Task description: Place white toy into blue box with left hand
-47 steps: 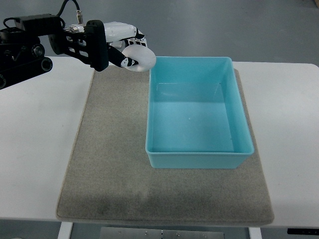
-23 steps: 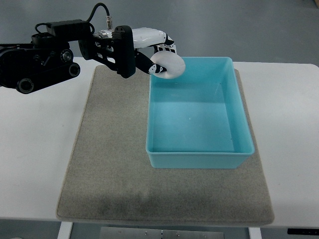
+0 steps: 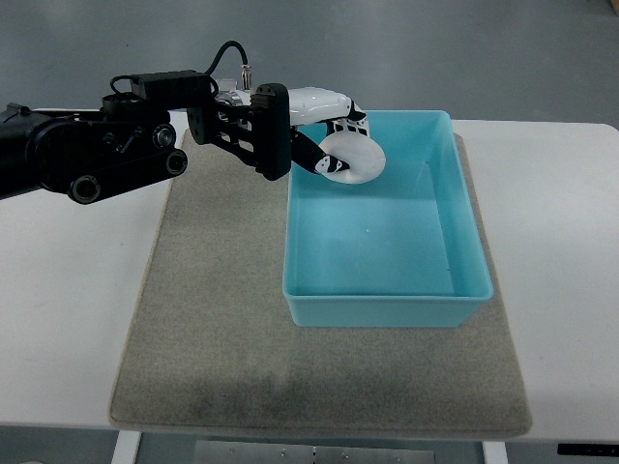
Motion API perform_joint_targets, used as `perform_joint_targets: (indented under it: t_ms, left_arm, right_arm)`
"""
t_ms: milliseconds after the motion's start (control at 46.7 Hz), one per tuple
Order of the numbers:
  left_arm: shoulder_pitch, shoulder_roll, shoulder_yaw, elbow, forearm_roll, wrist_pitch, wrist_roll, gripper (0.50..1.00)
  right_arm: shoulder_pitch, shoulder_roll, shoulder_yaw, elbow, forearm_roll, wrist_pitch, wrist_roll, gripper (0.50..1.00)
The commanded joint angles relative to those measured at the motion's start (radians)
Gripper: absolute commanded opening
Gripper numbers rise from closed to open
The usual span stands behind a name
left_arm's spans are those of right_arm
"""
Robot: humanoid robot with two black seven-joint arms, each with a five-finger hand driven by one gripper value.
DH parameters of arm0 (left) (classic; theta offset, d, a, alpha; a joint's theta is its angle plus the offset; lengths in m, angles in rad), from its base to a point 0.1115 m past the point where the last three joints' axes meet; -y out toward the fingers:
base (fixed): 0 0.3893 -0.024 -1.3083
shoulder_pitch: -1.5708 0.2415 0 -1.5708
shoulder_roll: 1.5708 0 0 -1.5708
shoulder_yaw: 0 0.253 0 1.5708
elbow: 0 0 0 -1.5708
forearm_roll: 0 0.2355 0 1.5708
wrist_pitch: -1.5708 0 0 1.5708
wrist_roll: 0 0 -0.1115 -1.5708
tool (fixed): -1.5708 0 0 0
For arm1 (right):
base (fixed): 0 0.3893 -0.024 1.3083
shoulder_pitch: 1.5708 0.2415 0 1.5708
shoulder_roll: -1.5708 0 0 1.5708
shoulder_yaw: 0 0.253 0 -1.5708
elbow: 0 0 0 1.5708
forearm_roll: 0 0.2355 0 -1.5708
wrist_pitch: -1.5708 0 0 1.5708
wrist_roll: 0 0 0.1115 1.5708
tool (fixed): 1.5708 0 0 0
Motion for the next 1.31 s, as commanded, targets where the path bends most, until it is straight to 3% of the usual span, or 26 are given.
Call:
perform_joint_targets:
  t_ms: [0,107,171,621,728,813,1284]
  left_arm:
    - [0.002,0.000,-0.006,-0.001,-0.013,0.000,-0.003,0.790]
    - [0.008,0.000,-0.006,-0.003,-0.014,0.000,-0.003,0.825]
    - [0.016,0.000,-0.008,-0.001,-0.016,0.000,-0.003,0.881]
    - [0.017,0.002,-0.017,0.007,-0.019,0.000,-0.003,0.887]
    - [0.017,0.004,-0.018,0.042,-0.022,0.003,-0.003,0.889]
    - [0.019,0.004,-0.023,0.088,-0.033,0.027,-0.003,0.932]
    - [0.051,0.007,-0.029,0.359,-0.183,0.140,-0.003,0.958]
  right_arm:
    - [0.000,0.000,0.000,0.000,0.000,0.000,0.000,0.936]
    - [0.000,0.000,0.000,0.000,0.000,0.000,0.000,0.936]
    - [0.000,0.000,0.000,0.000,0.000,0.000,0.000,0.936]
    - [0.000,0.000,0.000,0.000,0.000,0.000,0.000,0.936]
    - [0.000,0.000,0.000,0.000,0.000,0.000,0.000,0.936]
    - [0.000,0.000,0.000,0.000,0.000,0.000,0.000,0.936]
    - [0.000,0.000,0.000,0.000,0.000,0.000,0.000,0.936]
